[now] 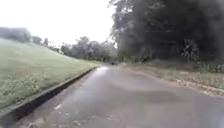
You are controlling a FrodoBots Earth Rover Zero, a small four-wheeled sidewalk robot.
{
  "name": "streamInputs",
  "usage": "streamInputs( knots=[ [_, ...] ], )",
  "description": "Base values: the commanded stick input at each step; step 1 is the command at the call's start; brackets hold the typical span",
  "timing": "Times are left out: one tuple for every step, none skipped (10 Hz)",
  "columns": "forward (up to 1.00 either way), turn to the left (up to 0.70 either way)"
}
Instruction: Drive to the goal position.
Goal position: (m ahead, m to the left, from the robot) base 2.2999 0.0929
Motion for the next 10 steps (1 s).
streamInputs(
  knots=[
    [1.0, 0.21],
    [1.0, 0.21],
    [1.0, 0.21],
    [1.0, 0.02],
    [0.97, 0.0],
    [0.95, -0.02],
    [0.95, -0.07],
    [0.95, -0.13],
    [0.95, -0.23],
    [0.95, -0.2]
  ],
)
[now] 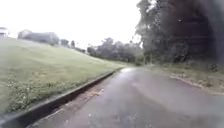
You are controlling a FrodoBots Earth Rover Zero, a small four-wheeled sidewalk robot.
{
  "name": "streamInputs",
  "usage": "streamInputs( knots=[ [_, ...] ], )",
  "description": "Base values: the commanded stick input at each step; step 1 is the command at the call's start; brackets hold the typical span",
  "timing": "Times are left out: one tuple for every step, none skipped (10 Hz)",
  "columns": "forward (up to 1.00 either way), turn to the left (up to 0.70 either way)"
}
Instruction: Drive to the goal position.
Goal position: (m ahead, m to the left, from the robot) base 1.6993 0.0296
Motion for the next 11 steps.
streamInputs(
  knots=[
    [0.95, -0.21],
    [0.95, -0.29],
    [0.95, -0.37],
    [0.93, -0.37],
    [0.92, -0.37],
    [0.91, -0.37],
    [0.92, -0.37],
    [0.92, -0.37],
    [0.91, -0.36],
    [0.89, -0.35],
    [0.88, -0.35]
  ],
)
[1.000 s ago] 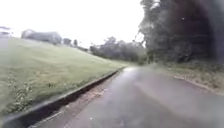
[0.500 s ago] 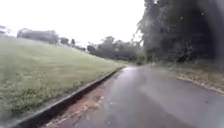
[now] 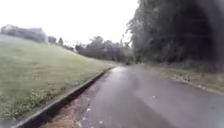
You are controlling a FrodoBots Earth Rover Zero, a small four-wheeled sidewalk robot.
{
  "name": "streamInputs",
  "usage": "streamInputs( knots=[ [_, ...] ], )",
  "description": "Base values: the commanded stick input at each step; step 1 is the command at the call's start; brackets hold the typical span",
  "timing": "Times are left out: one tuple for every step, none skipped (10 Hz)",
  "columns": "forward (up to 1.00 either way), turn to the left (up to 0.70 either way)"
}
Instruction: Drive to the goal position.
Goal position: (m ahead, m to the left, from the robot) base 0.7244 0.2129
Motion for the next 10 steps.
streamInputs(
  knots=[
    [0.87, -0.35],
    [0.9, -0.27],
    [0.96, -0.11],
    [1.0, 0.0],
    [1.0, 0.0],
    [1.0, 0.0],
    [0.56, 0.0],
    [0.09, 0.0],
    [0.0, 0.0],
    [0.0, 0.0]
  ],
)
